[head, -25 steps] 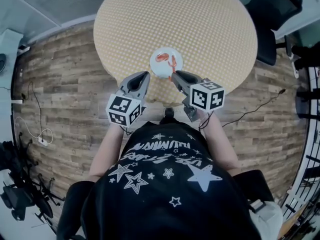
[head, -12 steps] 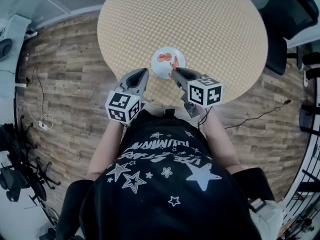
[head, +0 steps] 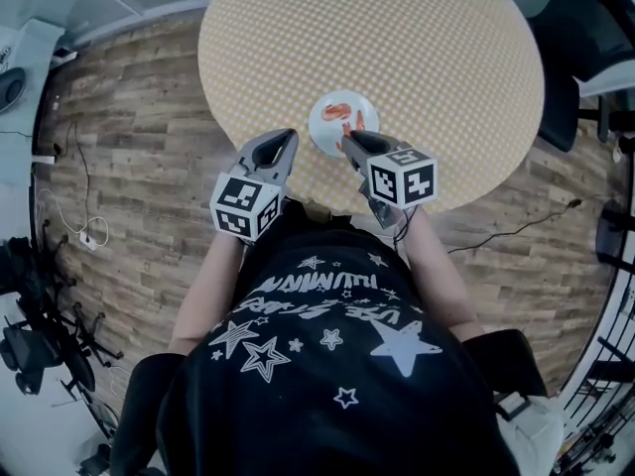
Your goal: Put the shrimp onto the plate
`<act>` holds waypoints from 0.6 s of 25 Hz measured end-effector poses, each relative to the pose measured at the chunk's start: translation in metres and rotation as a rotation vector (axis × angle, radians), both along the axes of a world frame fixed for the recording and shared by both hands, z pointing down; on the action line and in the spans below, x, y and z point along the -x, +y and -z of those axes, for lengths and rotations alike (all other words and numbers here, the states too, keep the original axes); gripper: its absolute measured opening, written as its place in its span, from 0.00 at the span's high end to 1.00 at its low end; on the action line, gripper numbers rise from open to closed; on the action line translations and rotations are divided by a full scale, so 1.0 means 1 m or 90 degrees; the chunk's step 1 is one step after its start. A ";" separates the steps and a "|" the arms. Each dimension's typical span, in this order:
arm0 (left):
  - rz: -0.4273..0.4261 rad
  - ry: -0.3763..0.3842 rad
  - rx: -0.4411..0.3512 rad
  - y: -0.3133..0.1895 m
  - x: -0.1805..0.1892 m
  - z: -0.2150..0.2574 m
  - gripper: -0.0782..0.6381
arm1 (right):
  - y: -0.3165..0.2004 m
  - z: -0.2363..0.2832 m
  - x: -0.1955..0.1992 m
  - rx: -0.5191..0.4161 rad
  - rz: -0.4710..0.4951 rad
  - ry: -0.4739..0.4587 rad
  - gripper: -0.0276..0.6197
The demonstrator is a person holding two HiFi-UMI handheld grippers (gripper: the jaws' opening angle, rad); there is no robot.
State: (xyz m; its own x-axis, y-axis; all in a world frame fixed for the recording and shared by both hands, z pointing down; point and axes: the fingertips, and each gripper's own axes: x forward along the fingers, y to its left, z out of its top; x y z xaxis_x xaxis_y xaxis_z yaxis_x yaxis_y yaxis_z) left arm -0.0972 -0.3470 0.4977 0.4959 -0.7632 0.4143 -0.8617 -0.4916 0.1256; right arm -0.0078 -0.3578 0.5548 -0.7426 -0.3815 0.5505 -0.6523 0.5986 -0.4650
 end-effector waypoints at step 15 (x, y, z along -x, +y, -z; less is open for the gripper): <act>-0.169 -0.009 0.055 -0.049 0.002 -0.030 0.88 | -0.015 -0.038 0.016 0.050 -0.093 0.073 0.84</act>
State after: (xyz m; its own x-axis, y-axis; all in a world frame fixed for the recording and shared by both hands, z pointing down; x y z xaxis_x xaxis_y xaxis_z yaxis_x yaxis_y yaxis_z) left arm -0.0989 -0.3956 0.5277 0.6672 -0.5688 0.4810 -0.7064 -0.6881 0.1660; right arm -0.0236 -0.3733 0.5930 -0.6133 -0.4327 0.6608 -0.7808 0.4584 -0.4245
